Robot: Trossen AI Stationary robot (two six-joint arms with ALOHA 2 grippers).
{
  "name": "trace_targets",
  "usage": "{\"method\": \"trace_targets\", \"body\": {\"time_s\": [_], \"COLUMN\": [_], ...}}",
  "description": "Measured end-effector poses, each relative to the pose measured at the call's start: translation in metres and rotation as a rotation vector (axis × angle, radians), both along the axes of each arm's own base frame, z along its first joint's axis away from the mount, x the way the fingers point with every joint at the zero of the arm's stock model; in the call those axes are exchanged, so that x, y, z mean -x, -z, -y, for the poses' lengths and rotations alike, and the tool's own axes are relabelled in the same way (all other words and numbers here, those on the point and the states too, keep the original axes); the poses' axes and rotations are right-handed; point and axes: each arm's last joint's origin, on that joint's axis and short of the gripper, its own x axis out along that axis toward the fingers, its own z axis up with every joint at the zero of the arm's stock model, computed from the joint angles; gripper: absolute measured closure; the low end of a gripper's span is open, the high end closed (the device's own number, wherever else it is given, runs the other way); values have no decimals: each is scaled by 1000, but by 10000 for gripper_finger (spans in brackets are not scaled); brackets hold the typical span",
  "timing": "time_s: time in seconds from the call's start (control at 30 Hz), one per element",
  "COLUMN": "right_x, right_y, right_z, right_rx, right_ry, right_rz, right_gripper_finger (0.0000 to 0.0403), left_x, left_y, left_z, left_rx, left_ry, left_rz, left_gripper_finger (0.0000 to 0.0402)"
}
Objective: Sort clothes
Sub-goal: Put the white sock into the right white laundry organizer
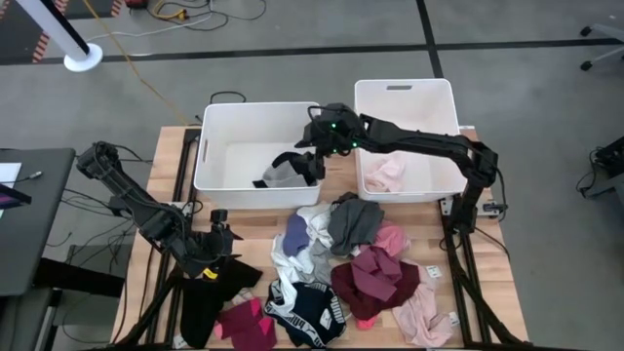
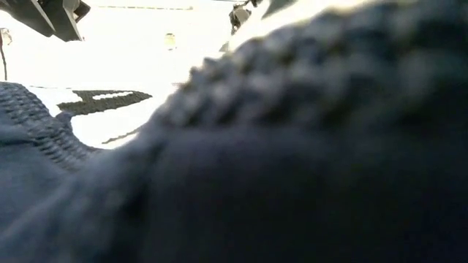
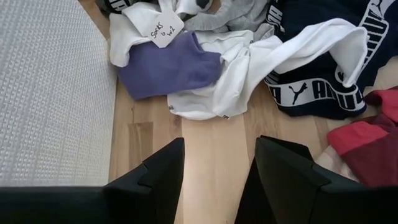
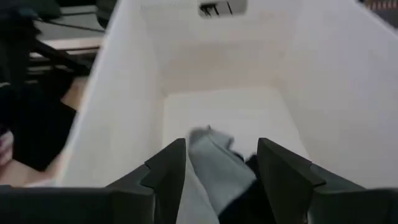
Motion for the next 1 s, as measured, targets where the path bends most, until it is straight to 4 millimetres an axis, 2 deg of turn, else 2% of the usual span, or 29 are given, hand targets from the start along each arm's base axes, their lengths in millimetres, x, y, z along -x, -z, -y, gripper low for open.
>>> {"method": "trace_targets", "body": {"time_s": [0.17,0.33,0.47,0.63,1.0], "right_x": [-9,-13,-12,-6,17], "right_y": [-28,-51,-62,-69,-66], "right_z": [-23,-59,-90,-124,-188], "right_rx": [61,127,157,181,162], "right_ry": [-75,-191,-286,-386,-565], "right_rz": [79,96,59,-23,-198], "right_gripper_finger": [184,184,184,184,184], "left_x": [0,0,0,0,0], "left_y": [0,0,0,0,0], "left_z": [0,0,0,0,0], "left_rx": [6,14,15,15,24], "left_ry": [-1,-7,-7,-7,-14], "left_rz": [-2,-2,-2,-2,-1], "left_gripper_finger": [209,209,209,209,209]}}
